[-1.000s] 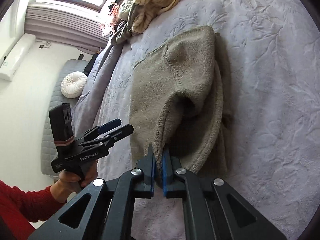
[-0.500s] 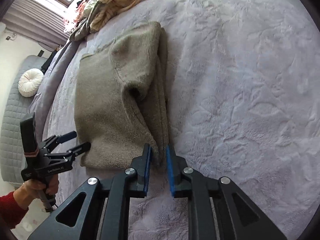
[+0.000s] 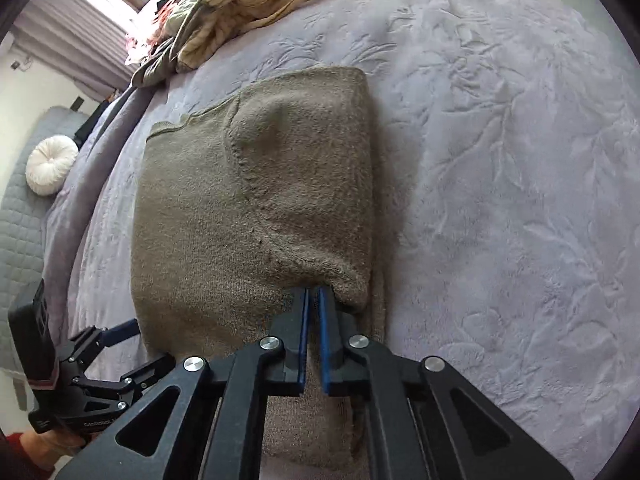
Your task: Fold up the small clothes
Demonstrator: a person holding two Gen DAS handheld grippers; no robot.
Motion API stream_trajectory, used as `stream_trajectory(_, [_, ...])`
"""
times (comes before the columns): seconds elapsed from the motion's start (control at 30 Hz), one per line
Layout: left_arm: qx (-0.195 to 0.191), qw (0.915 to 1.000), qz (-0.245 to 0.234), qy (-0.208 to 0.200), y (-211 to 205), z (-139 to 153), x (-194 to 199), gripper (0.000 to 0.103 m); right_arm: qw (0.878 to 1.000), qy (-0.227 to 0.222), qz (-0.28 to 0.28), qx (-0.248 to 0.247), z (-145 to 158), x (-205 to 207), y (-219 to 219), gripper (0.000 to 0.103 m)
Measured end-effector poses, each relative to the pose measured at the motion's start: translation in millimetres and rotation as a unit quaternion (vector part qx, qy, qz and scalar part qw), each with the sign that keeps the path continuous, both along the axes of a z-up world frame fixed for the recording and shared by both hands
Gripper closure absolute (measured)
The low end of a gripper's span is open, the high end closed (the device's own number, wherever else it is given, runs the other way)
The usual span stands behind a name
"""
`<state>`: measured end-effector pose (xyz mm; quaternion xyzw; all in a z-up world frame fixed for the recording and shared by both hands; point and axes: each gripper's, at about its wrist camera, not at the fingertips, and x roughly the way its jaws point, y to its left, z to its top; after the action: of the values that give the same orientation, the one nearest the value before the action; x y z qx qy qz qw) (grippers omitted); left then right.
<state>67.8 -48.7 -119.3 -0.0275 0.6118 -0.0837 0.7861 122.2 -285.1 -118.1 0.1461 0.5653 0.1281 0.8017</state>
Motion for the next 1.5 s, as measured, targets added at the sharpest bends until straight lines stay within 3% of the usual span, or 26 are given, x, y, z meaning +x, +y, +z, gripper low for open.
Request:
stream_trajectory(0.23, [-0.018, 0.9994, 0.025, 0.016, 8, 4, -3, 0.016, 1.0, 0.003, 0.014, -0.011, -3, -13, -4, 0.101])
stream_trajectory(0.27, [-0.02, 0.9992, 0.028, 0.018, 11, 5, -4, 0.016, 1.0, 0.006, 0.01, -0.009, -4, -14, -6, 0.098])
stream_trajectory(0.3, [-0.022, 0.9991, 0.031, 0.019, 14, 5, -4, 0.016, 1.0, 0.011, 0.004, -0.011, -6, -13, -5, 0.087])
stream_trajectory(0.43, [-0.022, 0.9989, 0.035, 0.022, 22, 8, -5, 0.016, 0.999, 0.021, -0.021, 0.016, -10, -16, -13, 0.087])
stream_trajectory(0.8, [-0.026, 0.9984, 0.041, 0.029, 40, 11, -9, 0.016, 0.999, 0.032, -0.027, 0.027, -5, -23, -18, 0.085])
stream_trajectory(1.17, [-0.03, 0.9983, 0.034, 0.037, 25, 2, 5, 0.016, 0.999, 0.036, -0.028, 0.028, -4, -23, -18, 0.082])
stream_trajectory(1.27, [-0.032, 0.9983, 0.033, 0.037, 25, 0, 8, 0.016, 0.998, 0.037, -0.023, 0.033, 0, -24, -20, 0.073])
stream_trajectory(1.33, [-0.038, 0.9981, 0.036, 0.033, 29, 3, 9, 0.016, 0.999, 0.037, -0.021, 0.027, 5, -24, -22, 0.053])
stream_trajectory(1.4, [-0.057, 0.997, 0.045, 0.025, 37, 11, 10, 0.016, 0.999, 0.031, -0.022, 0.021, 11, -24, -27, 0.051])
stream_trajectory(1.5, [-0.108, 0.9924, 0.054, 0.021, 50, 20, 21, 0.016, 0.997, 0.023, -0.02, 0.073, 18, -19, -41, 0.049])
